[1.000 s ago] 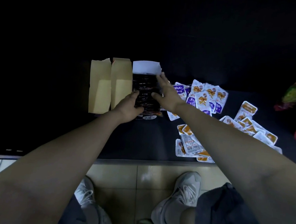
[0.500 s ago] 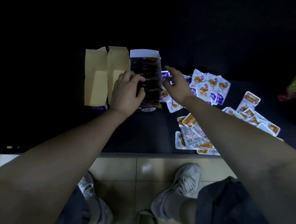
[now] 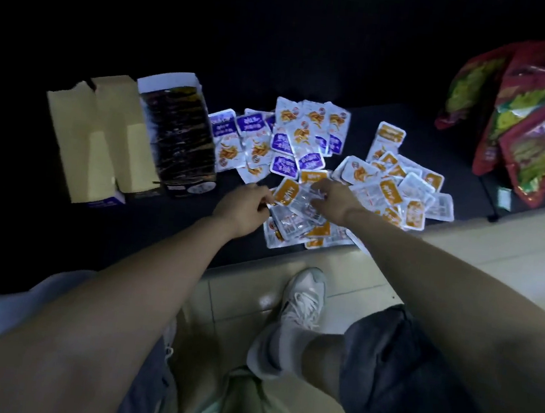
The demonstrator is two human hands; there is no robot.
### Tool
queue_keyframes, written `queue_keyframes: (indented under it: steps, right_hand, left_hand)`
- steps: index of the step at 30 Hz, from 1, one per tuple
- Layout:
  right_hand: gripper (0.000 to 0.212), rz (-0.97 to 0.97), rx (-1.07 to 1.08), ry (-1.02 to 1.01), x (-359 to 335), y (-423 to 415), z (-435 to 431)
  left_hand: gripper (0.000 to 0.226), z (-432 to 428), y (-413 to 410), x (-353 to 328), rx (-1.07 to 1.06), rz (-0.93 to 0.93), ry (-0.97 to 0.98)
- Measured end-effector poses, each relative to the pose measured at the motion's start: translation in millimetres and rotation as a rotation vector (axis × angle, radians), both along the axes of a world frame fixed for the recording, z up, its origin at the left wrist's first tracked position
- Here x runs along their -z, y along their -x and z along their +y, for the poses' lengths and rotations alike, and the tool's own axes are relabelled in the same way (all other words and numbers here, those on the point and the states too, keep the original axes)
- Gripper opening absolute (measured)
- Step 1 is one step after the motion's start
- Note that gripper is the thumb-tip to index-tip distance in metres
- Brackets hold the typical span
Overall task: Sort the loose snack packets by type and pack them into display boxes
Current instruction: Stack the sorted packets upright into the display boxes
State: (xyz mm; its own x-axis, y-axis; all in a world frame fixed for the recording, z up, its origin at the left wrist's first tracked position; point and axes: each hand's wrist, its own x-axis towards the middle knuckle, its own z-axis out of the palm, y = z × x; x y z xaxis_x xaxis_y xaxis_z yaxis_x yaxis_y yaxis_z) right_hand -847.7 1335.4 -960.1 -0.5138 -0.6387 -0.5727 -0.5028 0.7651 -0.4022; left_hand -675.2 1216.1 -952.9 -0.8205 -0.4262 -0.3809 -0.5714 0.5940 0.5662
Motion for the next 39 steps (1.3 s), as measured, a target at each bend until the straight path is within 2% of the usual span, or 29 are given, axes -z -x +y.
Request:
queue_keyframes:
  steps: [3, 8, 10, 12, 15, 17, 21, 22, 24, 26, 29, 31, 34, 35, 37, 39]
  right_hand:
    - [0.060, 0.024, 0.022, 0.037, 21, -2, 9]
    - [0.076, 0.177, -0.046, 0.005, 46, -10, 10]
    - [0.077, 0.251, -0.043, 0.001, 51, -14, 9]
    - [0.075, 0.228, 0.025, 0.013, 55, -16, 7]
    - [0.066, 0.128, 0.170, 0.036, 55, -16, 6]
    - [0.062, 0.105, 0.215, 0.033, 54, -18, 6]
    - [0.064, 0.100, 0.154, 0.036, 57, -28, 4]
    - [0.063, 0.069, 0.156, 0.039, 56, -32, 3]
    - [0.057, -0.029, 0.224, 0.036, 54, -36, 0]
    - [0.044, -0.133, 0.323, 0.021, 49, -38, -4]
    - [0.024, -0.222, 0.399, 0.087, 38, -40, -6]
    - [0.027, -0.361, 0.449, 0.198, 32, -43, -6]
    - [0.052, -0.735, 0.444, 0.333, 28, -47, 1]
    - [0.056, -0.813, 0.396, 0.321, 29, -46, 3]
    - [0.042, -0.895, 0.293, 0.262, 30, -42, 4]
    - [0.033, -0.893, 0.310, 0.224, 32, -37, 5]
  left_hand:
    - [0.043, 8, 15, 26, -0.020, -0.151, -0.056]
    - [0.051, 10, 35, 59, -0.239, -0.155, -0.221]
    - [0.045, 10, 40, 69, -0.288, -0.139, -0.238]
    - [0.032, 12, 45, 72, -0.371, -0.114, -0.260]
    - [0.040, 16, 53, 70, -0.558, -0.127, -0.311]
    - [0.039, 17, 56, 69, -0.667, -0.080, -0.430]
    - [0.011, 18, 53, 65, -0.761, -0.025, -0.664]
    - [0.004, 18, 52, 64, -0.767, -0.016, -0.695]
    - [0.009, 21, 49, 62, -0.774, -0.013, -0.753]
    - [0.004, 23, 47, 57, -0.775, -0.005, -0.822]
    - [0.039, 26, 49, 49, -0.743, -0.021, -0.815]
    - [0.042, 27, 50, 39, -0.741, -0.019, -0.870]
    - [0.047, 23, 48, 31, -0.795, 0.035, -1.020]
    - [0.043, 22, 46, 32, -0.806, 0.045, -0.984]
    - [0.026, 17, 39, 38, -0.840, 0.035, -0.841]
    - [0.022, 12, 31, 48, -0.857, 0.003, -0.704]
